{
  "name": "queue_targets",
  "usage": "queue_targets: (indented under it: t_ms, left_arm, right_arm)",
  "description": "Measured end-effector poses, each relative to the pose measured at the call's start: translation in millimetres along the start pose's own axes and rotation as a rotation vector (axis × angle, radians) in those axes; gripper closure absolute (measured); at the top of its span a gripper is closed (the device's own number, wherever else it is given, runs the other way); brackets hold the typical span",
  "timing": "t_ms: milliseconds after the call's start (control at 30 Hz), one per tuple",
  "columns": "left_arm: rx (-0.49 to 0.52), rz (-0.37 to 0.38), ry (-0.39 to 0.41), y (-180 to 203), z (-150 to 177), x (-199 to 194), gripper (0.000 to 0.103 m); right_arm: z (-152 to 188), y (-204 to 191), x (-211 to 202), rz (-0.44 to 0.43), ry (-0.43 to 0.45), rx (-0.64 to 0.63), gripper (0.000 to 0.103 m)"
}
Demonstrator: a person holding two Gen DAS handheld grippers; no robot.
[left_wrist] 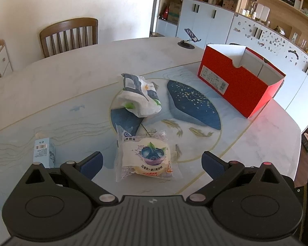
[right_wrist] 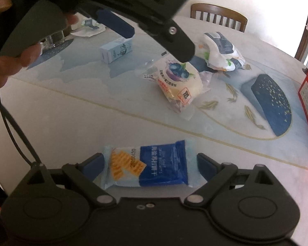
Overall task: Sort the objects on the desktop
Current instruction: 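Grasp the blueberry bread packet with the left gripper while the right grasps the blue cracker packet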
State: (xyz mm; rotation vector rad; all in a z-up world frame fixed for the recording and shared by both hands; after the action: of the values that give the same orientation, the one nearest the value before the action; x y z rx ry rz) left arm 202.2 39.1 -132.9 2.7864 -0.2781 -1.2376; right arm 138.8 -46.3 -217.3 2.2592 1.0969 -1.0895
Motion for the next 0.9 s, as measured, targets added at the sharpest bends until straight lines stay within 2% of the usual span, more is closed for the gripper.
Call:
queue_targets:
  t_ms: [233,667,900]
  left_arm:
    - [-0.009,-0.013,-0.007,-3,-2,8,0.0]
    - [0.026,-0.037,-0.029,1,1,34,0.0]
    - [0.068,-0.054,-0.057,5,1,59,0.0]
  right_arm:
    - [2,1,-3,0.001,0.0,-0.016,0.01]
    - [2,16,-8,0.009,0.016,0.011,0.028]
    - [7,32,-13,0.033,0.007,0.042,0.029]
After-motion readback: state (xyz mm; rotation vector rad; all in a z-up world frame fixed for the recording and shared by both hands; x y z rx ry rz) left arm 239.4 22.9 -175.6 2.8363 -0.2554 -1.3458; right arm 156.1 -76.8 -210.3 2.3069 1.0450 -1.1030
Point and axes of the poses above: each gripper's, at about its wrist camera, not at the fingertips, and x roughly the way its jaws point, y to its right, z to its underside, the point moved 9 cm from there along x, roughly the way its jaws point, and after that the axes turned 3 degrees about z, right-handed, at the moved point
